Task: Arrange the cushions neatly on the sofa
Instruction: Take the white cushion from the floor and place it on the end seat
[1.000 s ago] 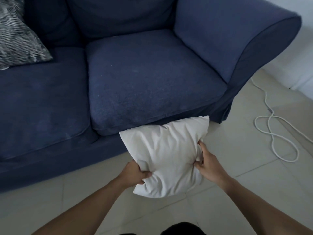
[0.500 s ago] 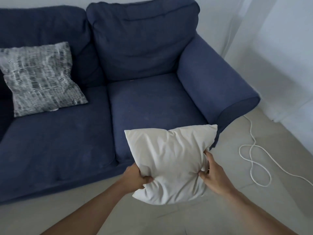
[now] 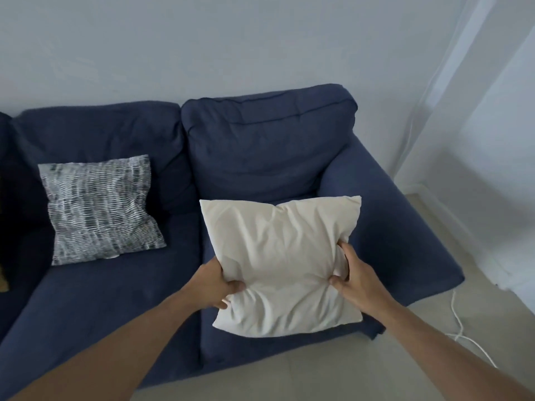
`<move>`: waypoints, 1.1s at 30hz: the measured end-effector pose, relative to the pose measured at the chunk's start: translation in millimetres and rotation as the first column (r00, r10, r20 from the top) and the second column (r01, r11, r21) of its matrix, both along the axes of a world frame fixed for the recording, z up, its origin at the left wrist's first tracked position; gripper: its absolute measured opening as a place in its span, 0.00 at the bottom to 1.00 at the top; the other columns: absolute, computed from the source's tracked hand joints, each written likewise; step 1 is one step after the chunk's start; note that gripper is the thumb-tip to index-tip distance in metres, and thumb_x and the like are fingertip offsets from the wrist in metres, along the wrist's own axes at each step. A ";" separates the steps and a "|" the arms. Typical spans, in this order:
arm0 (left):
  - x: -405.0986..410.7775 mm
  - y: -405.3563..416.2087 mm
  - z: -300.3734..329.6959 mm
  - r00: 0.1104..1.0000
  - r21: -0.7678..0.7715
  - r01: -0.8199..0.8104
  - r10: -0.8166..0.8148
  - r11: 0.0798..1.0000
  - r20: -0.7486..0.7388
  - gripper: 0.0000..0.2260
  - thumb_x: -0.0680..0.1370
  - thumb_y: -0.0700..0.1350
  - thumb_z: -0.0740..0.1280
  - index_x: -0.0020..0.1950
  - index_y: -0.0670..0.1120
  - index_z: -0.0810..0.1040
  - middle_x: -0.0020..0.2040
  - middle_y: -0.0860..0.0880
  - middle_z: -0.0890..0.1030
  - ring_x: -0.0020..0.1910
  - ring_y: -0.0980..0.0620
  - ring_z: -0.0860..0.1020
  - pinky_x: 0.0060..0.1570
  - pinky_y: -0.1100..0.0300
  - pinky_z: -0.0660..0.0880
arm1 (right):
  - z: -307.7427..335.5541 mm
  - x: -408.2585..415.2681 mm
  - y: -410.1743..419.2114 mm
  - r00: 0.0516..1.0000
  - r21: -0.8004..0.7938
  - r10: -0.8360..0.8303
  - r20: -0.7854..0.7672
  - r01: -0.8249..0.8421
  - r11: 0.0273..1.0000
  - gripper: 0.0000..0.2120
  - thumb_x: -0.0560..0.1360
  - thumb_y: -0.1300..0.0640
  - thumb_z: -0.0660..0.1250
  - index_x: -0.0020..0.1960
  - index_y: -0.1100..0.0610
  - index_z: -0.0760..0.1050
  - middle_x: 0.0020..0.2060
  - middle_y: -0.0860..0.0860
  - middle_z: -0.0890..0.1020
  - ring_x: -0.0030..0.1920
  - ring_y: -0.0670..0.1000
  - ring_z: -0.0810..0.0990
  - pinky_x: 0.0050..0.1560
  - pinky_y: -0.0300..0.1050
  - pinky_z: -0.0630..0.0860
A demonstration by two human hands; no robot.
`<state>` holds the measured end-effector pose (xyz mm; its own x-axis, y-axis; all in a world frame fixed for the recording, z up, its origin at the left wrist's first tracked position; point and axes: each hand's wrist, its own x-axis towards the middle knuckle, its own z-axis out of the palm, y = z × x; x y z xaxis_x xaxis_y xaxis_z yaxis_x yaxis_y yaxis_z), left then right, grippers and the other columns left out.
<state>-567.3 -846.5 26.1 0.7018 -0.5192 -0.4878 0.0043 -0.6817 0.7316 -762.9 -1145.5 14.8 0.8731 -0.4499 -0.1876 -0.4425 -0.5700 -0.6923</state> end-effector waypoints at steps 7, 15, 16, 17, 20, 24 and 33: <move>98.3 -31.7 2.8 0.994 0.003 -0.091 0.090 0.996 0.061 0.25 0.76 0.45 0.80 0.67 0.51 0.71 0.54 0.49 0.83 0.40 0.45 0.88 0.34 0.52 0.86 | 3.1 121.8 -42.9 0.998 -0.046 0.057 0.027 -0.056 0.997 0.40 0.80 0.54 0.72 0.83 0.45 0.53 0.70 0.49 0.77 0.69 0.54 0.77 0.70 0.52 0.74; 220.5 -71.9 -63.8 0.985 0.048 -0.172 0.171 0.984 0.039 0.19 0.74 0.45 0.82 0.60 0.48 0.77 0.53 0.47 0.85 0.41 0.43 0.89 0.40 0.45 0.88 | -61.7 253.4 -75.6 1.000 -0.040 -0.004 0.025 0.005 0.999 0.37 0.81 0.56 0.71 0.82 0.42 0.55 0.57 0.47 0.78 0.56 0.47 0.79 0.63 0.47 0.75; 233.8 -78.2 -72.0 0.984 0.047 -0.174 0.172 0.984 0.038 0.20 0.74 0.45 0.82 0.60 0.48 0.77 0.53 0.47 0.85 0.41 0.42 0.88 0.39 0.46 0.88 | -69.5 267.4 -79.1 1.000 -0.044 -0.013 0.023 0.014 0.999 0.36 0.81 0.57 0.71 0.82 0.42 0.55 0.56 0.47 0.78 0.55 0.45 0.79 0.61 0.45 0.75; 247.0 -84.1 -80.4 0.984 0.044 -0.176 0.174 0.983 0.037 0.20 0.74 0.45 0.82 0.61 0.48 0.77 0.53 0.47 0.85 0.41 0.43 0.88 0.37 0.48 0.88 | -77.0 280.7 -83.3 1.000 -0.046 -0.022 0.020 0.023 0.999 0.36 0.81 0.57 0.70 0.82 0.43 0.56 0.55 0.46 0.78 0.54 0.45 0.79 0.60 0.45 0.75; 280.1 -97.6 -101.8 0.985 0.050 -0.172 0.170 0.984 0.030 0.21 0.74 0.47 0.82 0.61 0.49 0.76 0.53 0.47 0.85 0.40 0.44 0.88 0.35 0.51 0.87 | -93.7 314.0 -94.7 0.999 -0.058 -0.039 0.004 0.039 0.998 0.35 0.82 0.58 0.69 0.81 0.42 0.56 0.54 0.47 0.78 0.53 0.44 0.78 0.58 0.44 0.75; 307.2 -106.0 -122.5 0.986 0.057 -0.163 0.160 0.985 0.042 0.19 0.74 0.48 0.81 0.60 0.51 0.76 0.52 0.49 0.85 0.44 0.47 0.88 0.38 0.52 0.87 | -108.7 336.0 -102.6 0.998 -0.078 -0.058 -0.014 0.057 0.995 0.34 0.82 0.58 0.68 0.81 0.42 0.56 0.54 0.49 0.78 0.53 0.47 0.79 0.59 0.47 0.78; 326.3 -105.3 -140.1 0.983 0.109 -0.173 0.165 0.979 0.077 0.23 0.70 0.60 0.80 0.60 0.56 0.76 0.50 0.54 0.86 0.39 0.50 0.88 0.46 0.44 0.87 | -117.0 353.0 -106.7 0.992 -0.012 -0.122 -0.023 0.122 0.992 0.44 0.80 0.59 0.72 0.85 0.41 0.50 0.60 0.44 0.76 0.58 0.45 0.76 0.63 0.43 0.73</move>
<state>-241.0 -951.8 -114.0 0.8078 -0.3336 -0.4859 0.0802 -0.7545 0.6514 -410.0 -1252.2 -102.2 0.8070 -0.5550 -0.2018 -0.5252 -0.5182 -0.6751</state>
